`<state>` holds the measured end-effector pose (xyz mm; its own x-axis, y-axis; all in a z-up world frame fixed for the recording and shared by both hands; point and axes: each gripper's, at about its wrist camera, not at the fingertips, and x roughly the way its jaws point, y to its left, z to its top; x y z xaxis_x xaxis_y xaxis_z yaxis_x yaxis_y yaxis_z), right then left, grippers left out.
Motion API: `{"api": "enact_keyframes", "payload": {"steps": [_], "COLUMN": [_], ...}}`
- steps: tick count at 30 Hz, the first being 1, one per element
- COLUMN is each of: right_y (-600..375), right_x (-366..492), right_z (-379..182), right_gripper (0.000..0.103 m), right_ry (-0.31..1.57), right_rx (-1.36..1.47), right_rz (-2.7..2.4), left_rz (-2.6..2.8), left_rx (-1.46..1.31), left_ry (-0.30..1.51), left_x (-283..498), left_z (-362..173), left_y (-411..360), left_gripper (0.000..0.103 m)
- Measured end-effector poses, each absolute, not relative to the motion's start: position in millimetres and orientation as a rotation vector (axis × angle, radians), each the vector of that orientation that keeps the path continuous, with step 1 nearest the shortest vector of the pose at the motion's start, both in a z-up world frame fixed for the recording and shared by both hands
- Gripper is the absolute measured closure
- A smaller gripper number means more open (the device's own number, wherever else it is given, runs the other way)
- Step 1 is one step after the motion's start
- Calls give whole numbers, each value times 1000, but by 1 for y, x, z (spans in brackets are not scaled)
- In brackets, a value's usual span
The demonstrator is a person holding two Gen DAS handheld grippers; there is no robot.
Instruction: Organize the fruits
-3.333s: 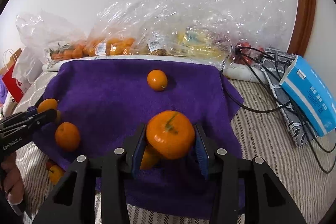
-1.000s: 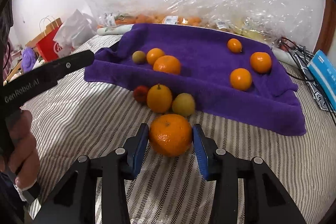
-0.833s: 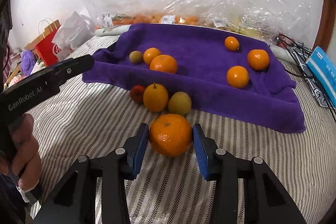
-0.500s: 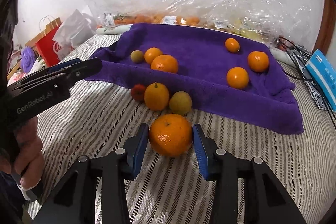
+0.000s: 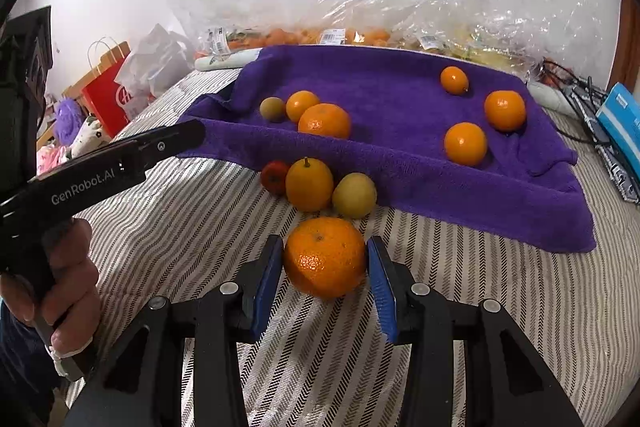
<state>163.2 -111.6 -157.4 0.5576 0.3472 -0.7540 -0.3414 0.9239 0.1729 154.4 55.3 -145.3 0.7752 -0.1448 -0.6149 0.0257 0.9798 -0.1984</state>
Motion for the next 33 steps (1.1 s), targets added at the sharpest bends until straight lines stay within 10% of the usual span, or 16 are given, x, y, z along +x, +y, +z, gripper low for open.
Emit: {"api": "enact_keyframes", "payload": {"steps": [33], "right_y": [-160], "right_x": [162], "right_z": [-140], "right_gripper": [61], "right_ry": [757], "right_rx": [73], "right_rz": [307], "left_rz": [-262], "left_rx": [-170], "left_ry": [710], "left_x": [157], "left_z": [-150], "left_y": [38], "left_gripper": [48]}}
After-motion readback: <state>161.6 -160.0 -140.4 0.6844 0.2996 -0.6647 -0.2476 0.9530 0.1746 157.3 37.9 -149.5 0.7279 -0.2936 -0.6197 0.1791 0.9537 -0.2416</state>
